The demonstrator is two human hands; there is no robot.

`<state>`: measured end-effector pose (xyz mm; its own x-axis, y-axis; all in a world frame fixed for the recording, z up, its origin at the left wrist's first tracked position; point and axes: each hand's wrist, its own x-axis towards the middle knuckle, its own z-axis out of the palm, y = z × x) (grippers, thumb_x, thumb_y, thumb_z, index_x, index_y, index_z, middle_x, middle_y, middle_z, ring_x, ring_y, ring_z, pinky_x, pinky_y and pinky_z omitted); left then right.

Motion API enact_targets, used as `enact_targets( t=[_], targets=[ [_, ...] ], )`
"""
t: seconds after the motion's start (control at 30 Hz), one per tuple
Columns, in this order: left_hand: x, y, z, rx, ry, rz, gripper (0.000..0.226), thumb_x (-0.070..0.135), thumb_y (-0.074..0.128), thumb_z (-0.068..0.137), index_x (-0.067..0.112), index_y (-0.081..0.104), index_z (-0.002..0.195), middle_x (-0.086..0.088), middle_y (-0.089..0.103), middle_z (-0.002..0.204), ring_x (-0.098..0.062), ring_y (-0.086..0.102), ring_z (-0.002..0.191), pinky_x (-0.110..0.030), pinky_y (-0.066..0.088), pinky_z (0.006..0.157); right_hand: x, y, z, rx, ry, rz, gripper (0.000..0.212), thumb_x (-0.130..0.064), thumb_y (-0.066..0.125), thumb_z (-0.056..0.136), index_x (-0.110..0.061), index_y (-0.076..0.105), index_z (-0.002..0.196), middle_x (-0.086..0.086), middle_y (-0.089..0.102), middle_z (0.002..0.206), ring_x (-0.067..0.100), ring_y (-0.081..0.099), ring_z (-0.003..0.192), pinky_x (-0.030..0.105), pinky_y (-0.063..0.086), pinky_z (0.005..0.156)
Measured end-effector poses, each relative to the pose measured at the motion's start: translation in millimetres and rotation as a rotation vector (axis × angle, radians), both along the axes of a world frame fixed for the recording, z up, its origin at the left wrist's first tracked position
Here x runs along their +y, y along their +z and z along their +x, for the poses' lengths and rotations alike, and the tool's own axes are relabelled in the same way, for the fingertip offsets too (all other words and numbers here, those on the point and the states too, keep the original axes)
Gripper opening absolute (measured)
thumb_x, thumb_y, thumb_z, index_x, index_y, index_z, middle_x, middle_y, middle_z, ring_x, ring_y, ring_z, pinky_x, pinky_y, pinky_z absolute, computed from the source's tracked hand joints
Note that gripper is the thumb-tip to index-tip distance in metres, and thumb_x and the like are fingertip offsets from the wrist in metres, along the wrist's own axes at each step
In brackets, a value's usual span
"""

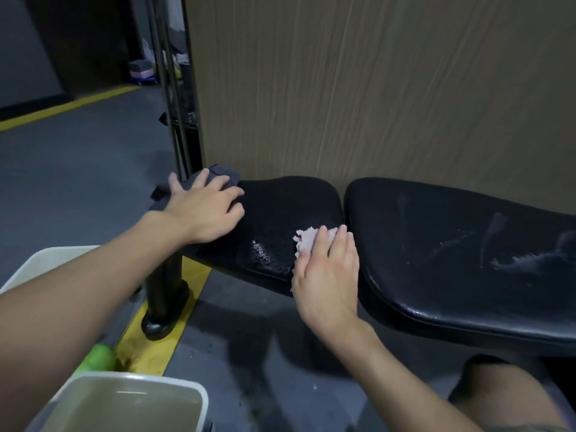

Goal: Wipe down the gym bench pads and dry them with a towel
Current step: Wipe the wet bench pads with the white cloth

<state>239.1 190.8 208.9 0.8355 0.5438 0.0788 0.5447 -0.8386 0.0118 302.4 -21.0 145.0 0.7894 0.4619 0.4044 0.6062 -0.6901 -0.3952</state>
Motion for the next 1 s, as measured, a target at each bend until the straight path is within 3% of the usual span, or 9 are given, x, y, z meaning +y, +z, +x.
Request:
enact_targets(
  t=[0.1,0.2,0.3,0.4,0.53,0.6,0.73,0.87,1.0],
  targets=[
    [-8.9,6.2,13.1,0.009,-0.058,-0.014,0.050,0.053,0.019,0.099,0.043,0.036,0.145,0.006,0.023,0.160,-0.025,0.010,0.150,-0.072,0.009,0.109,8.3,13.5,26.2,0.089,0.041,-0.129,0.073,-0.038,0.014,0.092,0.001,0.037,0.148,0.035,0.029,0.153,0.046,0.028,0.144,0.051,0.024,0.117],
    [-16.7,11.5,23.7,0.115,-0.052,-0.050,0.053,0.060,0.018,0.097,0.045,0.032,0.146,0.006,0.028,0.158,-0.029,0.013,0.148,-0.068,0.019,0.107,24.9,33.3,67.4,0.248,0.116,-0.252,0.061,-0.034,0.022,0.103,-0.005,0.017,0.156,0.030,0.009,0.161,0.039,0.009,0.150,0.046,0.010,0.122],
    [-17.7,12.6,26.3,0.179,-0.039,0.003,0.059,0.069,0.019,0.092,0.047,0.029,0.146,0.003,0.031,0.157,-0.031,0.017,0.146,-0.066,0.023,0.106,26.2,23.0,74.3,0.184,0.171,-0.319,0.084,-0.049,-0.004,0.088,-0.006,0.017,0.156,0.029,0.003,0.162,0.043,0.001,0.150,0.049,0.004,0.122],
    [-14.9,17.1,32.8,0.229,-0.015,0.012,0.077,0.086,0.017,0.078,0.049,0.027,0.145,0.001,0.033,0.155,-0.031,0.020,0.144,-0.063,0.026,0.104,11.2,10.8,50.5,0.062,0.186,-0.338,0.094,-0.047,-0.014,0.078,-0.005,0.018,0.156,0.032,0.005,0.160,0.045,0.000,0.150,0.049,0.002,0.123],
    [-7.1,33.9,46.4,0.428,-0.009,-0.091,0.107,0.100,0.023,0.056,0.049,0.014,0.149,0.003,0.024,0.159,-0.031,0.011,0.147,-0.063,0.023,0.106,24.2,32.6,69.6,0.203,0.169,-0.323,0.071,-0.044,0.006,0.096,-0.007,0.006,0.157,0.031,-0.001,0.161,0.040,-0.002,0.151,0.044,0.001,0.123],
    [-2.4,39.0,47.9,0.479,-0.022,-0.126,0.112,0.101,0.034,0.053,0.050,0.007,0.149,0.006,0.019,0.161,-0.030,0.004,0.147,-0.063,0.022,0.107,39.9,37.6,90.3,0.209,0.170,-0.316,0.077,-0.045,0.002,0.091,-0.007,0.009,0.157,0.031,0.003,0.161,0.040,0.002,0.151,0.044,0.004,0.123],
    [-2.9,35.9,48.4,0.491,-0.026,-0.120,0.115,0.096,0.046,0.054,0.047,0.000,0.148,0.002,0.008,0.163,-0.032,-0.004,0.147,-0.065,0.023,0.104,75.6,39.8,135.8,0.207,0.176,-0.387,0.095,-0.048,-0.010,0.075,-0.005,0.014,0.156,0.031,0.011,0.160,0.041,0.010,0.150,0.046,0.009,0.121],
    [-7.1,39.9,53.2,0.519,0.008,-0.213,0.115,0.088,0.054,0.062,0.040,-0.001,0.150,-0.006,-0.003,0.164,-0.038,-0.012,0.147,-0.072,0.017,0.107,95.2,56.9,173.4,0.228,0.246,-0.546,0.068,-0.046,0.007,0.097,-0.017,0.010,0.159,0.022,0.003,0.163,0.032,0.000,0.152,0.049,0.001,0.121],
    [-10.9,45.3,58.4,0.556,0.020,-0.293,0.111,0.080,0.056,0.072,0.035,-0.006,0.152,-0.011,-0.011,0.163,-0.042,-0.018,0.146,-0.074,0.012,0.107,89.2,62.4,164.7,0.249,0.232,-0.554,0.071,-0.050,0.004,0.096,-0.014,0.015,0.157,0.013,0.017,0.161,0.030,0.014,0.148,0.047,0.018,0.119]
  ],
)
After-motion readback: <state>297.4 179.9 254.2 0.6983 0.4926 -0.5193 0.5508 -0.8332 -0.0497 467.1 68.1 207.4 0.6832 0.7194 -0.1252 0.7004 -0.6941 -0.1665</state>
